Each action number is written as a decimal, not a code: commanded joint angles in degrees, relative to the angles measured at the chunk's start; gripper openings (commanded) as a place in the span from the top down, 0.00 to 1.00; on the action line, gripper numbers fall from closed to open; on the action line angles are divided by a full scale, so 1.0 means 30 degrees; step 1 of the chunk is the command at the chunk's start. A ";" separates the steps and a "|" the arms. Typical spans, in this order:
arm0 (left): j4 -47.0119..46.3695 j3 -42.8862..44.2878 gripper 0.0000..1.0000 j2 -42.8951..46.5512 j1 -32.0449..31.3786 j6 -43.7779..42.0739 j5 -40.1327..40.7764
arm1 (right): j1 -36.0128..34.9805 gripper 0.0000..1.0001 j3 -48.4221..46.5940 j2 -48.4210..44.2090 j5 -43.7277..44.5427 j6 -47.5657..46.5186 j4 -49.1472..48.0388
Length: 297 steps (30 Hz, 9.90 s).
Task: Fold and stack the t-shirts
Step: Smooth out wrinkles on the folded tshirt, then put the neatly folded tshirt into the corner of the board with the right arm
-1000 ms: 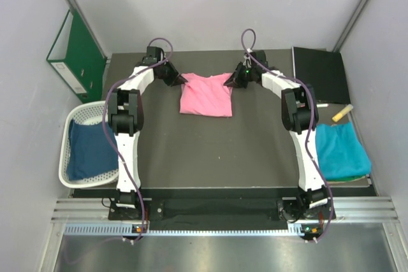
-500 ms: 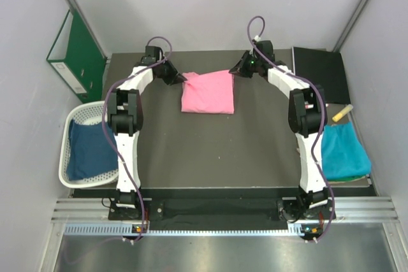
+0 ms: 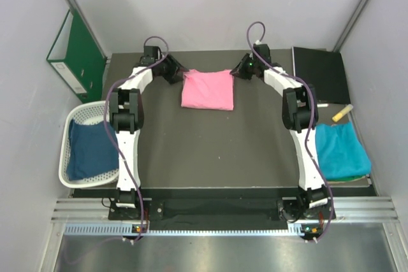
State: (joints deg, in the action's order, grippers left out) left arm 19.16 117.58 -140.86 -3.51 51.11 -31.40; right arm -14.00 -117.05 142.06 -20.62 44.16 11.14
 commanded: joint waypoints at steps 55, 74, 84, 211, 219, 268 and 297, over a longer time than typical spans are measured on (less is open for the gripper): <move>0.2989 -1.2563 0.01 1.3555 -0.9788 -0.6139 0.2088 | -0.4035 0.20 1.7691 -1.2792 2.0025 -0.0691 1.9899; 0.3370 -1.1361 0.01 1.2821 -0.8265 -0.7164 0.0095 | -0.2953 0.50 1.6929 -0.6777 2.2314 0.0196 2.0198; 0.4335 -1.1478 0.01 1.3290 -0.6831 -0.8013 -0.0198 | -0.2305 1.00 1.6021 -0.7127 2.1904 -0.2413 1.8086; 0.6272 -0.6059 0.02 1.0037 0.0315 -0.8689 0.5456 | -0.4093 0.92 0.0317 -0.6130 0.2039 -0.9239 1.2281; 0.7146 -0.5678 0.02 0.9307 0.1023 -0.9303 0.4198 | -0.4210 0.91 0.0171 -0.8969 0.2918 -0.9915 1.4069; 0.7354 -0.7670 0.02 0.7607 0.0965 -0.9684 0.2380 | 0.4044 0.88 1.3996 -2.2070 0.4735 -0.8861 1.4835; 0.6448 -0.7670 0.01 0.9100 -0.4835 -0.8922 0.0273 | 0.6307 0.00 1.4966 -2.3235 1.0657 -0.9242 1.2958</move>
State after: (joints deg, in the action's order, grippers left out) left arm 40.71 93.97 -118.56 -17.96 24.03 -28.18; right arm 5.30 -67.46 81.38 9.82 18.46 50.11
